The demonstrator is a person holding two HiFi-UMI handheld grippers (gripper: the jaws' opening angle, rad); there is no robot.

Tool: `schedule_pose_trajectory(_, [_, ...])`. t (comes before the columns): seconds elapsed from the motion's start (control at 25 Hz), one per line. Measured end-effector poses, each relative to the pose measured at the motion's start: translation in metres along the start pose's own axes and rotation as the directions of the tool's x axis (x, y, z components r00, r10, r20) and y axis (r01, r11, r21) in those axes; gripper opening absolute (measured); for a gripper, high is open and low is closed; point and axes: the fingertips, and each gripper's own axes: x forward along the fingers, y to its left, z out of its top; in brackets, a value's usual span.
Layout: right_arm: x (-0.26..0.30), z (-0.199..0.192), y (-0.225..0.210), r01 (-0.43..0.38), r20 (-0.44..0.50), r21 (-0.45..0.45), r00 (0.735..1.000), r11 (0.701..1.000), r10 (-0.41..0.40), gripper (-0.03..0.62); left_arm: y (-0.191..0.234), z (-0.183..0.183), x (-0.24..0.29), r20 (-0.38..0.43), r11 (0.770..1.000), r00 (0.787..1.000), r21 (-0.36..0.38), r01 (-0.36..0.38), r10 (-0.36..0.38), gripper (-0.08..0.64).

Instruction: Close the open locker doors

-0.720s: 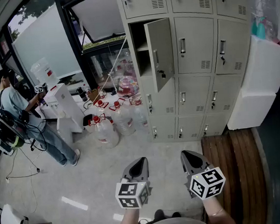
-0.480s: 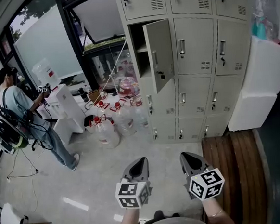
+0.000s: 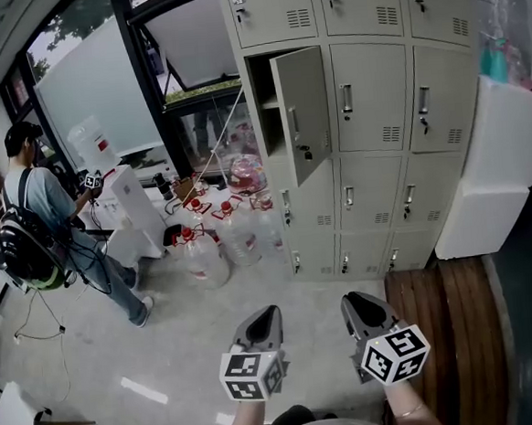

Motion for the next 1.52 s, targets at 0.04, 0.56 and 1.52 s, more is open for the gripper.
schedule_pose_trajectory(0.04, [0.0,0.001,-0.002,-0.002,0.003,0.002,1.0,1.0,0.002,0.042,0.0,-0.001,0.001,0.004,1.0,1.0,0.003,-0.005,0.005,0.02])
schedule_pose_trajectory(0.56, [0.064,0.015,-0.026,-0.018,0.02,0.027,1.0,0.999,0.018,0.106,0.047,0.004,0.056,0.001,1.0,1.0,-0.001,-0.026,0.026,0.02])
schedule_pose_trajectory(1.52, [0.368,0.128,-0.104,0.17,0.158,-0.135,0.976,0.976,-0.148,0.106,0.241,0.093,0.305,0.027,0.995,0.994,-0.005,0.104,-0.104,0.02])
